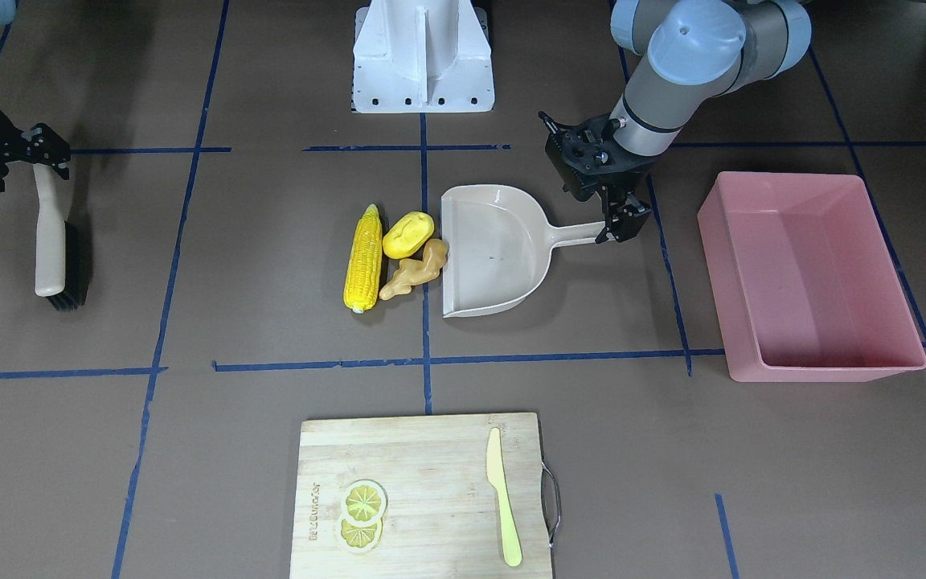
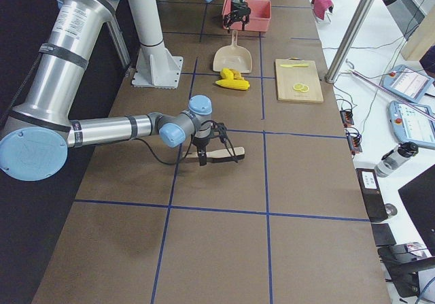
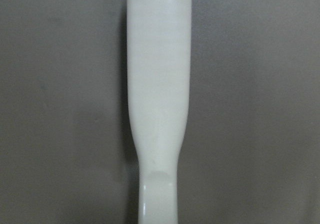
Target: Sweep and dump trash into bin
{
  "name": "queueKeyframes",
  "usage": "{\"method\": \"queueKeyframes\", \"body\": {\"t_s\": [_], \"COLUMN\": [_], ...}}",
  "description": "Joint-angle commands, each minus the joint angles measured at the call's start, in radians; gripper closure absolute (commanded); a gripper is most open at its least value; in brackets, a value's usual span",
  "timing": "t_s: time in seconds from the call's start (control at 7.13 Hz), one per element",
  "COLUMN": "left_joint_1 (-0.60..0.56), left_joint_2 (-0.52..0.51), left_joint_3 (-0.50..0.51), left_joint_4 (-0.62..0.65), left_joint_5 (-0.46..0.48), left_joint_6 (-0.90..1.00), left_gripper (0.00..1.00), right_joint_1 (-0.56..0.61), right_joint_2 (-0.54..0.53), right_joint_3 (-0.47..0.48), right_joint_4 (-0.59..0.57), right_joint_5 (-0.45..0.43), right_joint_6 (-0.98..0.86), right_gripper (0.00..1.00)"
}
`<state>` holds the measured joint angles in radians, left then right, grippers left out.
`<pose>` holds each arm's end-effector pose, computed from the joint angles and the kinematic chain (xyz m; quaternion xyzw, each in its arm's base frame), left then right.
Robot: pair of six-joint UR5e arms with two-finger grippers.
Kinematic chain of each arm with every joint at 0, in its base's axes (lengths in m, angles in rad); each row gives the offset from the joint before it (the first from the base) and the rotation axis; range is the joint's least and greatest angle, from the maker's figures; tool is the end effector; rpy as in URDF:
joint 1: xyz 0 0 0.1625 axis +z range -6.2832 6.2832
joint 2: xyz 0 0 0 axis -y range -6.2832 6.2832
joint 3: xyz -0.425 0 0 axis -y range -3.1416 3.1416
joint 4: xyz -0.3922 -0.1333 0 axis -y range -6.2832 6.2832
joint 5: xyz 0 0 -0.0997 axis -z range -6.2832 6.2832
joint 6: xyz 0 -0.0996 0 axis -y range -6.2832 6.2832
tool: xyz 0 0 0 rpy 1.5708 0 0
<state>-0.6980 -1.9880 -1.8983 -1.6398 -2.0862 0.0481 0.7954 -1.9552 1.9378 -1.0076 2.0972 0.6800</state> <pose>0.3995 -0.4450 0.2723 0.2568 0.3678 0.4850 0.7507 -0.1944 -0.3173 0.5852 0.0277 -0.3602 -0.1144 0.9254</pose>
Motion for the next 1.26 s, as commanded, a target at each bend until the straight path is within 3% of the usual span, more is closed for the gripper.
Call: {"method": "queueKeyframes", "body": {"t_s": [0.0, 0.14, 0.42, 0.84, 1.12], "left_joint_1": [-0.002, -0.002, -0.002, -0.002, -0.002], "left_joint_2": [0.0, 0.0, 0.0, 0.0, 0.005], "left_joint_3": [-0.005, -0.007, -0.005, -0.005, -0.004], "left_joint_4": [0.0, 0.0, 0.0, 0.0, -0.014], "left_joint_5": [0.0, 0.0, 0.002, 0.021, 0.021], "left_joint_6": [-0.001, -0.002, -0.001, -0.001, 0.033], "left_gripper": [0.0, 0.0, 0.0, 0.0, 0.0], "right_joint_1": [-0.001, 0.001, -0.007, -0.027, -0.039], "right_joint_2": [-0.001, 0.001, 0.001, 0.021, 0.131], "right_joint_3": [-0.02, -0.019, -0.014, 0.048, 0.107], "right_joint_4": [0.032, 0.032, 0.034, 0.027, -0.126], "right_joint_5": [0.004, 0.004, 0.004, 0.003, -0.008], "right_joint_6": [0.015, 0.015, 0.013, 0.012, 0.015], "right_gripper": [0.3, 0.61, 0.98, 1.0, 1.0]}}
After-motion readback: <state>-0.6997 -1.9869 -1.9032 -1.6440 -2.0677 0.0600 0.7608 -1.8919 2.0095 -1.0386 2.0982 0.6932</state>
